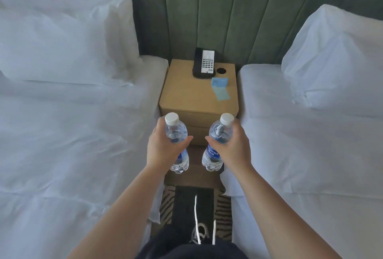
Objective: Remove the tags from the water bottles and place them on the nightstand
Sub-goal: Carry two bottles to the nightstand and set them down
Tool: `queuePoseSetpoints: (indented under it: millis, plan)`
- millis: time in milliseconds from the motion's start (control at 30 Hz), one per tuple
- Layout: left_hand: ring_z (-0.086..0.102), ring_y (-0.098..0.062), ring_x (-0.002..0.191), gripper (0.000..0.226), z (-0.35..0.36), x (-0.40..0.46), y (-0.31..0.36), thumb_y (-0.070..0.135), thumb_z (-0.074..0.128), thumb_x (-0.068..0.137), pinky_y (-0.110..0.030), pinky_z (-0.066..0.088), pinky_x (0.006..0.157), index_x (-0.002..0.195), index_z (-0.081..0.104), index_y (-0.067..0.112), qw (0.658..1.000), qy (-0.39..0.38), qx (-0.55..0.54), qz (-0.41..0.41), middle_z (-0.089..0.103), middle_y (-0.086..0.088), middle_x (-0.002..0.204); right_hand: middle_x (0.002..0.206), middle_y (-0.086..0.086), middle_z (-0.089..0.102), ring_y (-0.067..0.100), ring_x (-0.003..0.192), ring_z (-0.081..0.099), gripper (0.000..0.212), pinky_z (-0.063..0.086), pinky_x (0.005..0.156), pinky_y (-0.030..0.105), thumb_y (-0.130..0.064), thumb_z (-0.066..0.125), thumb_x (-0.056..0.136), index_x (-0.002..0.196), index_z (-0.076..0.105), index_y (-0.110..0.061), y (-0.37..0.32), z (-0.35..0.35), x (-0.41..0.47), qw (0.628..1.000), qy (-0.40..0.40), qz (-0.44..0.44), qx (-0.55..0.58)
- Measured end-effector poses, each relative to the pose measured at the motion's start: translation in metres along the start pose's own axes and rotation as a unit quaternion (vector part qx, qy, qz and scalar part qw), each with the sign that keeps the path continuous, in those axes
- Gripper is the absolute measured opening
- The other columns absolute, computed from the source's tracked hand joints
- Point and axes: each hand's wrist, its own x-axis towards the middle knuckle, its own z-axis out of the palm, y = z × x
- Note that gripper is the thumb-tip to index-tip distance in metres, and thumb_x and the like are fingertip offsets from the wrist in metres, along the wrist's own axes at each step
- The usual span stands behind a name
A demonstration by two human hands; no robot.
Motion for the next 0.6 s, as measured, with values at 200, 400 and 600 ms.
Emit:
queuePoseSetpoints:
  millis: [200,400,600]
  plan:
    - [0.063,-0.015,0.091,0.055,0.028,0.095,-0.004,0.045,0.082,0.063,-0.048,0.058,0.076,0.099,0.043,0.030,1.000,-0.020,-0.001,-0.024,0.061,0.010,0.096,0.114,-0.008,0.060,0.012,0.103,0.058,0.069,0.047,0.076,0.026,-0.043,0.081,0.066,0.123,0.045,-0.028,0.004,0.023,0.101,1.000,-0.007,0.006,0.008]
    - [0.064,-0.019,0.089,0.054,0.051,0.218,-0.021,0.038,0.084,0.066,-0.049,0.056,0.076,0.101,0.047,0.021,0.999,-0.021,0.008,-0.025,0.064,0.005,0.097,0.108,-0.005,0.061,0.013,0.099,0.060,0.064,0.052,0.083,0.038,-0.042,0.081,0.066,0.118,0.048,-0.025,0.006,0.073,0.211,0.999,-0.004,0.031,0.032]
    - [0.062,-0.018,0.099,0.063,0.072,0.365,-0.045,0.040,0.083,0.068,-0.044,0.057,0.083,0.115,0.045,0.022,0.999,-0.032,0.017,-0.032,0.062,0.002,0.111,0.105,-0.012,0.062,0.006,0.096,0.060,0.060,0.053,0.082,0.036,-0.047,0.080,0.065,0.113,0.047,-0.033,-0.001,0.138,0.334,0.998,-0.026,0.058,0.030]
